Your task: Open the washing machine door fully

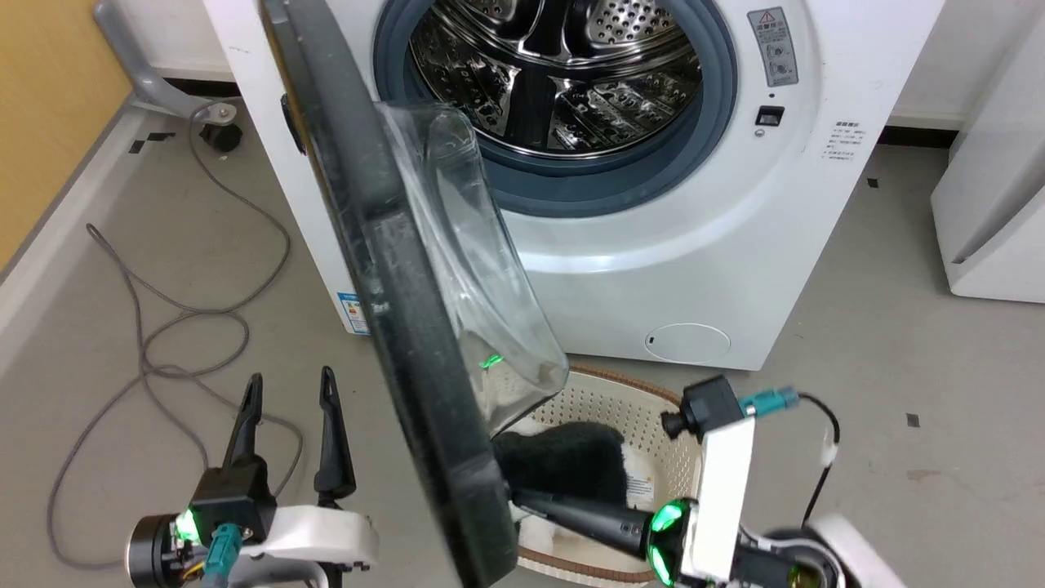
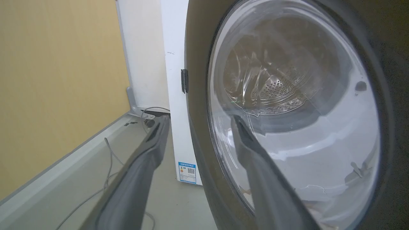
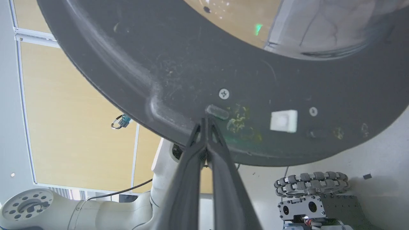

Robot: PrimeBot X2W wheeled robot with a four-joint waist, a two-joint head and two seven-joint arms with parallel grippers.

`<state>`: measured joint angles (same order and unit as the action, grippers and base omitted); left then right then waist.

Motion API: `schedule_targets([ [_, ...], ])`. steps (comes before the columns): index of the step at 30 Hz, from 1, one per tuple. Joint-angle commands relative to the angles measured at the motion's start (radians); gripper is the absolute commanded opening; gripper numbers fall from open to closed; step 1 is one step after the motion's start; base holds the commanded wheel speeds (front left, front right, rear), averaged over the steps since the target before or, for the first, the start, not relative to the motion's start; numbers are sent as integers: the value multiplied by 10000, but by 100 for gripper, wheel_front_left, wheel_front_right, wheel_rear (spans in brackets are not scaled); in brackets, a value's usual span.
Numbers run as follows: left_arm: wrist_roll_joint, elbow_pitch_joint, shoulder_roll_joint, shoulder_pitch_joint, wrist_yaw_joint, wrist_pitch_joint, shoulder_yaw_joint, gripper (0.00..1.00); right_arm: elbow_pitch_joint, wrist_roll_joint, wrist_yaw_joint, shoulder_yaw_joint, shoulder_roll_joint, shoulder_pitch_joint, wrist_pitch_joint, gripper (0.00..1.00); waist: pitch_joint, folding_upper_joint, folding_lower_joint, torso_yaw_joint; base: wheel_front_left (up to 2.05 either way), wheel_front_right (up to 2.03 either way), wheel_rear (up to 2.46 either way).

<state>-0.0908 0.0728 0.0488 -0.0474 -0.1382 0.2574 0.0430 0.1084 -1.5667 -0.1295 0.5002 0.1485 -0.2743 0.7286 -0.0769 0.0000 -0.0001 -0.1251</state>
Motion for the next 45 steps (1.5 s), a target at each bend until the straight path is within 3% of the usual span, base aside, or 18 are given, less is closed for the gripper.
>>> schedule_targets([
  [1,14,45,14,158,-6,44,-34,100,-231,38,-12,-21,-86,318,-207,0,26,0,1,3,0,0,0],
  [5,5,64,14,249,-28,44,-57,100,-744,553,-12,-615,-69,565,-1457,0,135,0,1,57,0,0,0],
  [8,38,84,14,302,-19,44,-94,100,-1218,1801,-12,-1176,157,527,-3300,0,234,0,1,137,0,0,0],
  [9,38,84,14,302,-19,44,-94,100,-1218,1801,-12,-1176,157,527,-3300,0,234,0,1,137,0,0,0],
  [16,82,124,14,422,19,44,-282,100,-915,3693,-12,-1893,804,748,-7402,0,530,0,1,419,0,0,0],
  [17,87,102,14,492,12,44,-353,100,-664,4388,-12,-1995,1065,790,-8577,0,595,0,1,545,0,0,0],
  [19,88,53,14,583,-4,44,-404,100,-379,5074,-12,-2179,1236,799,-9480,0,642,0,1,665,0,0,0],
  [20,88,53,14,583,-4,44,-404,100,-379,5074,-12,-2179,1236,799,-9480,0,642,0,1,665,0,0,0],
  [21,97,33,14,654,-5,44,-511,100,-169,6280,-12,-2478,1396,787,-9816,0,676,0,1,803,0,0,0],
  [22,97,33,14,654,-5,44,-511,100,-169,6280,-12,-2478,1396,787,-9816,0,676,0,1,803,0,0,0],
  [23,106,-3,14,713,-2,44,-618,100,-145,7944,-12,-3012,1444,784,-9888,0,690,0,1,936,0,0,0],
  [24,106,-3,14,713,-2,44,-618,100,-145,7944,-12,-3012,1444,784,-9888,0,690,0,1,936,0,0,0],
  [27,134,-46,14,762,9,44,-727,100,-790,10575,-12,-4055,1044,1054,-9897,0,692,0,1,1088,0,0,0],
  [31,154,-48,14,771,42,44,-780,100,-1440,13038,-12,-4624,488,1789,-9900,0,700,0,1,1228,0,0,0],
  [37,149,-80,14,823,-21,44,-699,100,-1665,14282,-12,-5014,-325,2831,-9901,0,737,0,1,1346,0,0,0],
  [43,138,-5,14,823,10,44,-654,100,-985,14506,-12,-5244,-799,3573,-9902,0,781,0,1,1341,0,0,0],
  [44,137,8,14,826,16,44,-652,100,-812,14496,-12,-5250,-840,3626,-9902,27,790,0,1,1336,0,0,0],
  [45,138,29,14,836,24,44,-646,100,-678,14502,-12,-5270,-871,3655,-9902,100,800,0,1,1323,0,0,0],
])
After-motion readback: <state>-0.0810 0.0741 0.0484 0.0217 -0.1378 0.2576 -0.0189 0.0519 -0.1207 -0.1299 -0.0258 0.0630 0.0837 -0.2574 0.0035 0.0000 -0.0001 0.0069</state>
